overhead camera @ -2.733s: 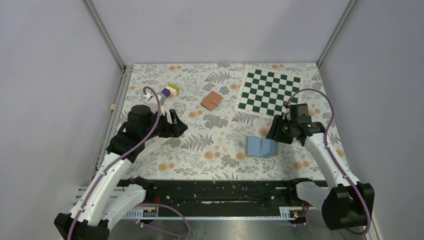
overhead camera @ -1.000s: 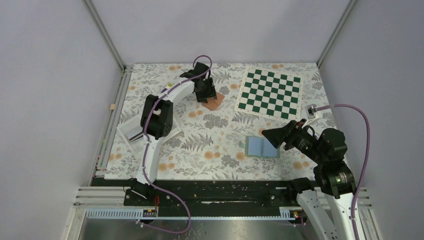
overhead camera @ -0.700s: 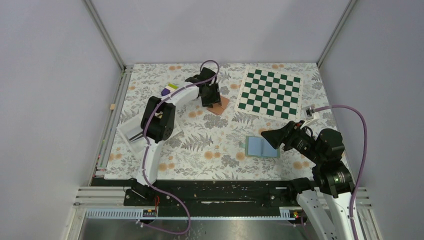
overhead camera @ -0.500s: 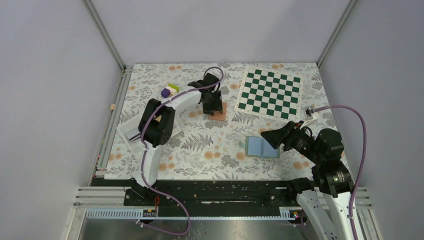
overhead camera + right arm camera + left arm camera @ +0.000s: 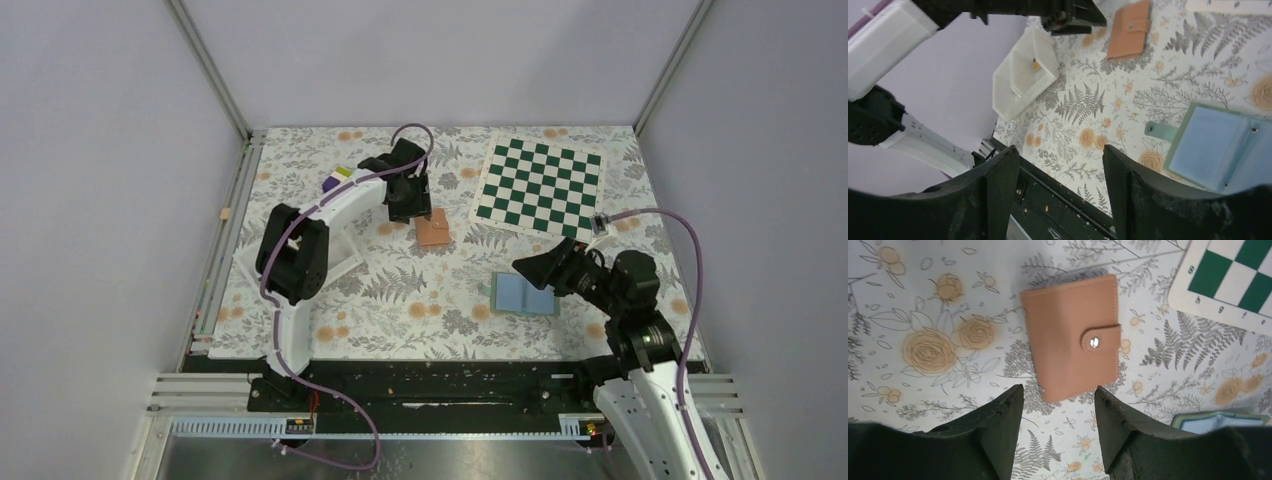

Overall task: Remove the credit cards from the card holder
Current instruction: Pick up the card holder from the center of the board.

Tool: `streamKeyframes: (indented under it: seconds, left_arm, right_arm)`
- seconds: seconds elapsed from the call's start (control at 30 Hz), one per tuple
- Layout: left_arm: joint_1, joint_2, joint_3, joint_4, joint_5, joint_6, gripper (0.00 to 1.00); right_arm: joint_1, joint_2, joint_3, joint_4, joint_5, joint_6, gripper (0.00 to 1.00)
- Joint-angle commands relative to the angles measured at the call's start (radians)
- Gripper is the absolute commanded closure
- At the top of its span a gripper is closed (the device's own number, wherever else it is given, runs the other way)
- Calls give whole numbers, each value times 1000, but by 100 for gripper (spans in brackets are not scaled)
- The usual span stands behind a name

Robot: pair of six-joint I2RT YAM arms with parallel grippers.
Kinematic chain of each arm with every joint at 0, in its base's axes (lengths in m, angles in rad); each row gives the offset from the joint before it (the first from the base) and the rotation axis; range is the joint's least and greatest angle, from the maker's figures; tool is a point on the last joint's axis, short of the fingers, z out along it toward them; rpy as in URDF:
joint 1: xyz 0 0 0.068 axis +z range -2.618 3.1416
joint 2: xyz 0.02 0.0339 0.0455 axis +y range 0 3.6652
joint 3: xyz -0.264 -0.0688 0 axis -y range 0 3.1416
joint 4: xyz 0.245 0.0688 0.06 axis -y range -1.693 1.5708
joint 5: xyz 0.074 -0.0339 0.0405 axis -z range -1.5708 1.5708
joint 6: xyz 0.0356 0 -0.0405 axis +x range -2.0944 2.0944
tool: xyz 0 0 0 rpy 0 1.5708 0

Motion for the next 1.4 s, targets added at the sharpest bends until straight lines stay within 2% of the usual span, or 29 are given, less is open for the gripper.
streamKeyframes:
  seconds: [0.0,0.1,0.3,0.53,0.77,1.03,1.23,1.37]
  left_arm:
    - [58,15,-7,52,54,-12,48]
    - [86,-14,-84,150,142,-12,50]
    - [91,44,-34,146,172,4,51]
    - [93,87,-34,158,205,-18,52]
    - [92,47,-133,204,229,-15,52]
    - [92,38,-177,238,286,-32,52]
    - [92,16,-199,242,301,-35,53]
    - [92,15,-208,249,318,-38,53]
  right_arm:
    - [7,119,-49,136,-37,60,32]
    - [7,197,-78,225,-29,56,32]
    - [7,470,-91,501,-19,71,35]
    - [9,884,-3,664,-55,59,47]
    - [58,1168,84,793,-61,109,47]
    - [147,1384,226,817,0,151,48]
    - [164,1430,272,734,160,122,46]
    - [178,1514,355,717,108,138,47]
